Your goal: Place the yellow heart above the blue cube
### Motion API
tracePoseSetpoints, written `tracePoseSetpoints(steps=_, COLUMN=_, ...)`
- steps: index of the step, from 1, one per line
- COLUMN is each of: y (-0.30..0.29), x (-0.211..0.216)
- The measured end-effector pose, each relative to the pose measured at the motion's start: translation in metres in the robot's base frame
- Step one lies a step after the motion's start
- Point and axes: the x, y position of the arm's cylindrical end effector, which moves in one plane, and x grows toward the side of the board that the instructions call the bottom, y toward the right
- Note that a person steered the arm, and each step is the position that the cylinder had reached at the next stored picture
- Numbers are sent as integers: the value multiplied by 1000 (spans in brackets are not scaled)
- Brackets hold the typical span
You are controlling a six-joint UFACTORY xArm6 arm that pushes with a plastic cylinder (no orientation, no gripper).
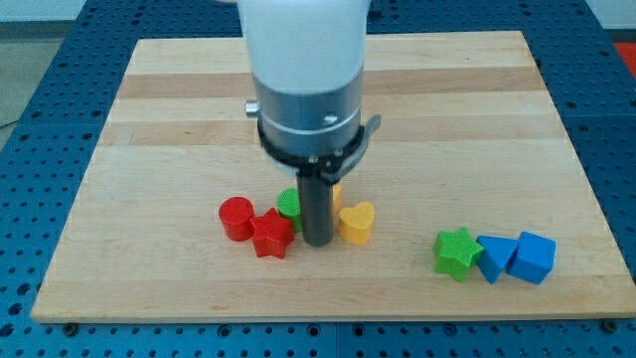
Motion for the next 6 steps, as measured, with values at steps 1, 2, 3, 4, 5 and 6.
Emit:
tracePoseSetpoints(steps=1, y=54, x=-13)
tracePoseSetpoints(steps=2, y=101, x=-14)
tracePoseSetpoints(steps=3, y=112, x=-14)
tracePoseSetpoints(steps=4, y=140, x=-14)
tracePoseSetpoints(steps=5, y=147, x=-14)
tracePoseSetpoints(steps=6, y=117, x=-14)
